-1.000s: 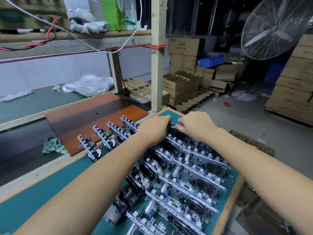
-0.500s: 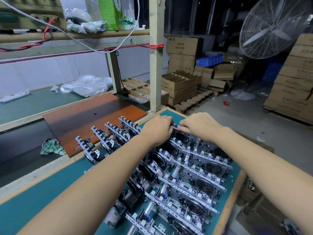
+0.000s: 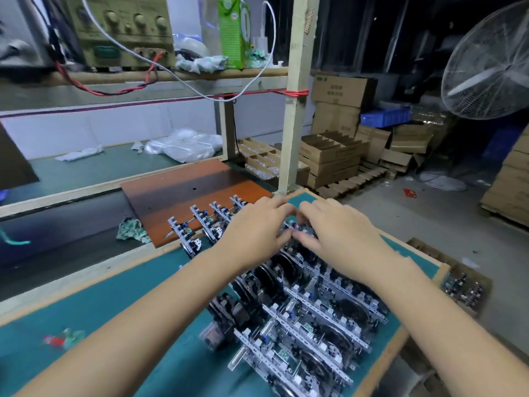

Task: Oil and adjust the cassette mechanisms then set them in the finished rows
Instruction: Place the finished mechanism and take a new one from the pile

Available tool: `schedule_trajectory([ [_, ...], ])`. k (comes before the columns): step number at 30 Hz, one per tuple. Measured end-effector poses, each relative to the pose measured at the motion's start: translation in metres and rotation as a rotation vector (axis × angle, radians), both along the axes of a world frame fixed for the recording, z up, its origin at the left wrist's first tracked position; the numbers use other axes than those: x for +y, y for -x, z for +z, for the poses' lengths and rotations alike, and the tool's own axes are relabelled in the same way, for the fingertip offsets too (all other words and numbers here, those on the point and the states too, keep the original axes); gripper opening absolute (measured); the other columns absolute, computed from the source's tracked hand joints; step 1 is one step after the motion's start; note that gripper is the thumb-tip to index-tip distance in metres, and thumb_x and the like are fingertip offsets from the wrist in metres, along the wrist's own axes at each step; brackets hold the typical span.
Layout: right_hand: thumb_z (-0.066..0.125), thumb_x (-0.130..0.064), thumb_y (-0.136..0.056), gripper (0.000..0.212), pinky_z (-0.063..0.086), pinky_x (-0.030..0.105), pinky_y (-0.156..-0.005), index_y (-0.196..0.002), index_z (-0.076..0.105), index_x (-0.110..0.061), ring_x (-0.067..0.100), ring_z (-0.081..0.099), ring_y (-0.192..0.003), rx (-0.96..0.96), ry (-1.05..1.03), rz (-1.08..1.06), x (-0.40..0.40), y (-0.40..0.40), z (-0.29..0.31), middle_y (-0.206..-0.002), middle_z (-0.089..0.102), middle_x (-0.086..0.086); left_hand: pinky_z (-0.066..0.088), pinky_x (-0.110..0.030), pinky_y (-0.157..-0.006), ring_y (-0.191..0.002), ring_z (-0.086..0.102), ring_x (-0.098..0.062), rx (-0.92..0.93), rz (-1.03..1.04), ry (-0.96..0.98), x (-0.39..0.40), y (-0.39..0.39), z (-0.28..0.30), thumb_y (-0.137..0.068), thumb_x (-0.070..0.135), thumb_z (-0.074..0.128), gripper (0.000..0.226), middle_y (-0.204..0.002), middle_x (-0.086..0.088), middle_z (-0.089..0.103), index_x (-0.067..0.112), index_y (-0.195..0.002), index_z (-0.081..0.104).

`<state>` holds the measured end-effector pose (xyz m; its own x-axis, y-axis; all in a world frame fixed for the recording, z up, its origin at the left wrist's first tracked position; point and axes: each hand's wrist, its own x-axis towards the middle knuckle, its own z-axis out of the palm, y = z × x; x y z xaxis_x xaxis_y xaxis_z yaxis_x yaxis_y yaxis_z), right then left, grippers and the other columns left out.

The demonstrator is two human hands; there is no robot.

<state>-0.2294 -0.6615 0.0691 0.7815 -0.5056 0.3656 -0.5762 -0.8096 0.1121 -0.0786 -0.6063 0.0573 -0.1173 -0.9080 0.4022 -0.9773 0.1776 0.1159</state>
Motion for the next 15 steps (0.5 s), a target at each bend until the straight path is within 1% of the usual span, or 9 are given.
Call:
schedule_trajectory([
  [3, 0.050, -0.047, -0.090, 0.019, 0.024, 0.028, -0.062, -0.093, 0.040, -0.030, 0.014, 0.053, -0.089, -0.073, -0.083, 0.214, 0.080, -0.011, 0.011, -0.092, 0.057, -0.010, 0.043, -0.030, -0.085, -0.101, 0.056, -0.017, 0.068, 0.037, 0.087, 0.100, -0.013, 0.002, -0.090, 0.032, 0.054, 0.021, -0.112, 0.004, 0.063, 0.019, -0.103, 0.064],
  [5, 0.068, -0.044, -0.077, 0.026, 0.026, 0.026, -0.054, -0.086, 0.051, -0.027, 0.013, 0.058, -0.071, -0.094, -0.044, 0.306, 0.132, -0.022, 0.008, -0.076, 0.059, -0.010, 0.042, -0.024, -0.076, -0.089, 0.055, -0.010, 0.147, 0.088, 0.099, 0.163, -0.021, -0.003, -0.086, 0.036, 0.049, 0.022, -0.099, 0.012, 0.063, 0.022, -0.091, 0.064],
  [7, 0.078, -0.044, -0.064, 0.032, 0.032, 0.023, -0.046, -0.078, 0.055, -0.026, 0.012, 0.059, -0.059, -0.118, -0.107, 0.404, 0.181, -0.042, -0.001, -0.064, 0.058, -0.010, 0.040, -0.016, -0.071, -0.083, 0.050, 0.000, 0.228, 0.213, 0.069, 0.227, -0.029, -0.018, -0.082, 0.035, 0.047, 0.017, -0.091, 0.023, 0.056, 0.025, -0.085, 0.061],
  [8, 0.077, -0.044, -0.066, 0.032, 0.035, 0.024, -0.048, -0.081, 0.055, -0.025, 0.012, 0.060, -0.062, -0.092, -0.135, 0.474, 0.207, -0.057, -0.009, -0.068, 0.059, -0.009, 0.040, -0.014, -0.070, -0.081, 0.046, 0.005, 0.269, 0.313, 0.040, 0.260, -0.033, -0.028, -0.080, 0.036, 0.047, 0.013, -0.086, 0.027, 0.052, 0.029, -0.082, 0.058],
  [9, 0.070, -0.044, -0.076, 0.029, 0.037, 0.027, -0.054, -0.089, 0.054, -0.024, 0.014, 0.061, -0.074, -0.035, -0.191, 0.552, 0.228, -0.071, -0.018, -0.079, 0.061, -0.008, 0.041, -0.014, -0.071, -0.080, 0.045, 0.007, 0.303, 0.413, 0.002, 0.288, -0.037, -0.039, -0.078, 0.039, 0.045, 0.013, -0.081, 0.028, 0.049, 0.031, -0.081, 0.055],
  [11, 0.049, -0.039, -0.093, 0.026, 0.033, 0.032, -0.069, -0.111, 0.044, -0.021, 0.021, 0.053, -0.101, 0.041, -0.359, 0.717, 0.272, -0.099, -0.043, -0.106, 0.057, -0.002, 0.046, -0.026, -0.074, -0.081, 0.047, 0.002, 0.361, 0.621, -0.076, 0.346, -0.051, -0.065, -0.078, 0.040, 0.047, 0.011, -0.076, 0.023, 0.050, 0.029, -0.078, 0.050],
  [12, 0.045, -0.037, -0.096, 0.027, 0.033, 0.034, -0.072, -0.117, 0.041, -0.020, 0.024, 0.050, -0.108, 0.072, -0.409, 0.785, 0.291, -0.113, -0.052, -0.113, 0.054, 0.001, 0.047, -0.032, -0.076, -0.080, 0.049, -0.001, 0.386, 0.712, -0.100, 0.371, -0.058, -0.076, -0.081, 0.033, 0.053, 0.008, -0.076, 0.020, 0.052, 0.028, -0.075, 0.050],
  [13, 0.044, -0.035, -0.096, 0.029, 0.033, 0.035, -0.074, -0.120, 0.041, -0.018, 0.025, 0.048, -0.111, 0.123, -0.431, 0.839, 0.312, -0.128, -0.057, -0.116, 0.053, 0.003, 0.047, -0.036, -0.077, -0.080, 0.051, -0.003, 0.406, 0.807, -0.106, 0.400, -0.064, -0.082, -0.083, 0.024, 0.059, 0.012, -0.077, 0.018, 0.055, 0.030, -0.075, 0.052],
  [15, 0.047, -0.033, -0.095, 0.030, 0.036, 0.036, -0.076, -0.121, 0.045, -0.017, 0.027, 0.049, -0.112, 0.184, -0.451, 0.924, 0.346, -0.155, -0.064, -0.118, 0.054, 0.005, 0.046, -0.033, -0.079, -0.082, 0.056, -0.009, 0.437, 0.954, -0.083, 0.441, -0.072, -0.088, -0.084, 0.013, 0.065, 0.014, -0.081, 0.015, 0.061, 0.026, -0.082, 0.061],
])
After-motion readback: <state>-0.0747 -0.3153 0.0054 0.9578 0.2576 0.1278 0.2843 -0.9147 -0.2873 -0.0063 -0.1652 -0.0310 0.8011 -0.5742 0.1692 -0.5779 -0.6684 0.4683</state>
